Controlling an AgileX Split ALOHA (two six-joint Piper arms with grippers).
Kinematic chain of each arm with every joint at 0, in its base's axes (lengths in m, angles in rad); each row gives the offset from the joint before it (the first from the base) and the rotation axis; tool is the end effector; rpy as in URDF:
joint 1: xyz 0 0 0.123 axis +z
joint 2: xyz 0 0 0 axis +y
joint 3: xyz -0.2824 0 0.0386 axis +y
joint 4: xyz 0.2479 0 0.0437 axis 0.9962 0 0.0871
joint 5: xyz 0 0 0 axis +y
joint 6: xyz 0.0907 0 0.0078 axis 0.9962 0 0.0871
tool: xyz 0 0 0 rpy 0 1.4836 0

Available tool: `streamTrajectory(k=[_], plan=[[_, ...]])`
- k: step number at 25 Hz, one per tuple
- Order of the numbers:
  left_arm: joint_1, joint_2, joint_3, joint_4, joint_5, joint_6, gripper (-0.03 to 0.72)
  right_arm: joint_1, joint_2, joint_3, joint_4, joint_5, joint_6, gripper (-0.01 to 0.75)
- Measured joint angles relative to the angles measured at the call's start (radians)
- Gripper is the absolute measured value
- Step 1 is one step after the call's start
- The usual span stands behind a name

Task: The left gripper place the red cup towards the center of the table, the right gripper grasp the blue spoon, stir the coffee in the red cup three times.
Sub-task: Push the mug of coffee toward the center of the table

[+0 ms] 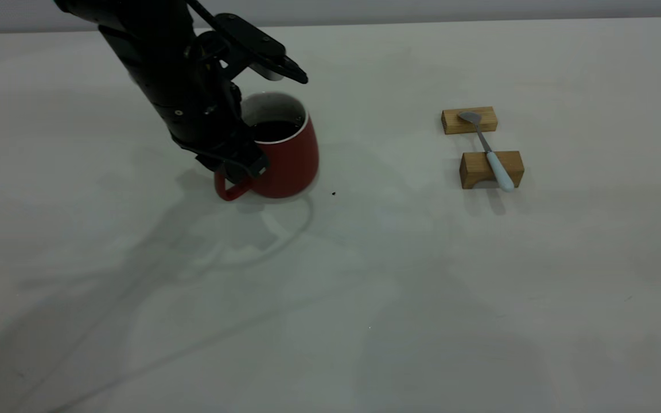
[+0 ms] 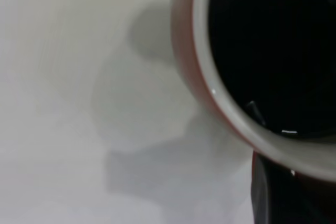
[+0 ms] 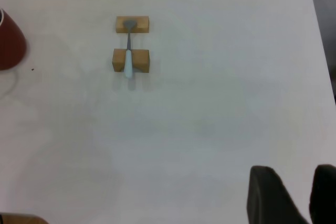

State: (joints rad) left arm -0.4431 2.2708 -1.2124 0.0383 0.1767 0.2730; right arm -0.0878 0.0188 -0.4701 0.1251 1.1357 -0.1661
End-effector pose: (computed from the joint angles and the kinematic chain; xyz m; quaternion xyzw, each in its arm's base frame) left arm 0.3692 -0.1745 0.0364 0.3592 0.9093 -0.0106 0.2097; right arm -0.0018 0.0105 0.2636 -0.0378 0.8813 0.0028 0.4710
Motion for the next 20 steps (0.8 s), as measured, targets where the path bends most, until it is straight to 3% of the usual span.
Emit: streamTrajectory(k=[6, 8, 14, 16, 20], plan=[[-0.012, 0.002, -0.001, 0.0, -0.009, 0.0, 0.192, 0.0, 0.0, 0.0, 0.001, 0.0, 0.0, 0.237], [-0.012, 0.002, -0.001, 0.0, -0.01, 0.0, 0.226, 0.0, 0.0, 0.0, 0.001, 0.0, 0.0, 0.237], [-0.015, -0.023, -0.001, 0.021, 0.005, 0.004, 0.624, 0.0, 0.0, 0.0, 0.001, 0.0, 0.0, 0.237], [-0.014, -0.073, -0.001, 0.041, 0.039, 0.003, 0.669, 0.0, 0.0, 0.0, 0.001, 0.0, 0.0, 0.237], [-0.013, -0.25, -0.001, 0.051, 0.171, 0.003, 0.651, 0.0, 0.0, 0.0, 0.001, 0.0, 0.0, 0.237]])
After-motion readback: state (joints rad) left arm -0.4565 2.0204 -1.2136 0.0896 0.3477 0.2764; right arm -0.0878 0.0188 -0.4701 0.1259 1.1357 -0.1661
